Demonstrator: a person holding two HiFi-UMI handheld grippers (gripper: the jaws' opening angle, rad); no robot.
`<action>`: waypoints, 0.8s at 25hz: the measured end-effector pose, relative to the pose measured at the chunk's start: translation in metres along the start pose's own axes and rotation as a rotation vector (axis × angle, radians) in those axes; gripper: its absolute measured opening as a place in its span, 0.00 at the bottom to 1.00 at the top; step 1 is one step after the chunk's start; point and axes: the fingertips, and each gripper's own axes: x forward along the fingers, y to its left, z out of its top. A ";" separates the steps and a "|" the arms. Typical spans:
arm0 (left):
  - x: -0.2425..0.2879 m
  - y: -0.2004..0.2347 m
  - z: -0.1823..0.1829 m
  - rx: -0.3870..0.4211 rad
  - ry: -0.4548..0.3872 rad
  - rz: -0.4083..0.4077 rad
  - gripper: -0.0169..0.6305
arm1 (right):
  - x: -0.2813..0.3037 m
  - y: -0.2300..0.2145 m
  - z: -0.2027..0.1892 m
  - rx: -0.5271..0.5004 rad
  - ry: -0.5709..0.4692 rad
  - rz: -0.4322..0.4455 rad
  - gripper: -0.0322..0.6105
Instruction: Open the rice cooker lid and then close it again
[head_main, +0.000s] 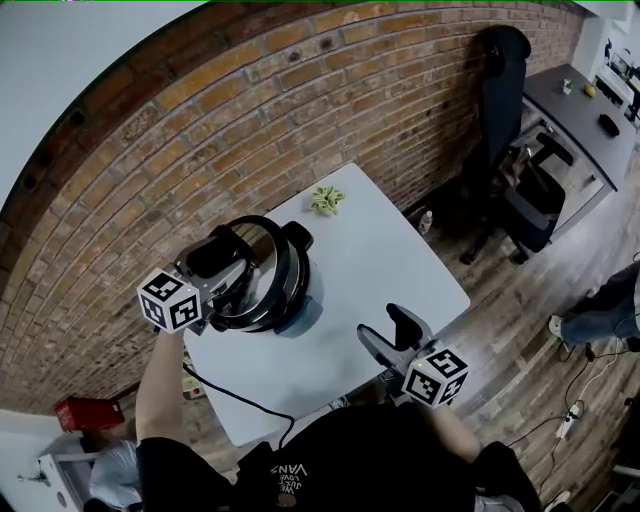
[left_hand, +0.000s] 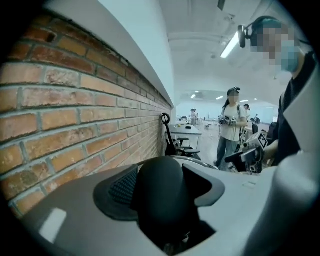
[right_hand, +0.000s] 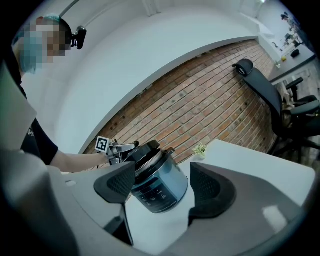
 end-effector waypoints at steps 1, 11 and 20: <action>0.004 -0.003 -0.002 0.022 0.020 -0.007 0.46 | 0.000 -0.001 0.000 0.001 -0.001 -0.001 0.57; 0.023 -0.018 -0.014 0.178 0.100 -0.073 0.46 | -0.005 -0.011 -0.003 0.018 0.005 -0.015 0.57; 0.026 -0.028 -0.015 0.274 0.107 -0.182 0.46 | 0.000 -0.014 -0.007 0.016 0.019 -0.014 0.57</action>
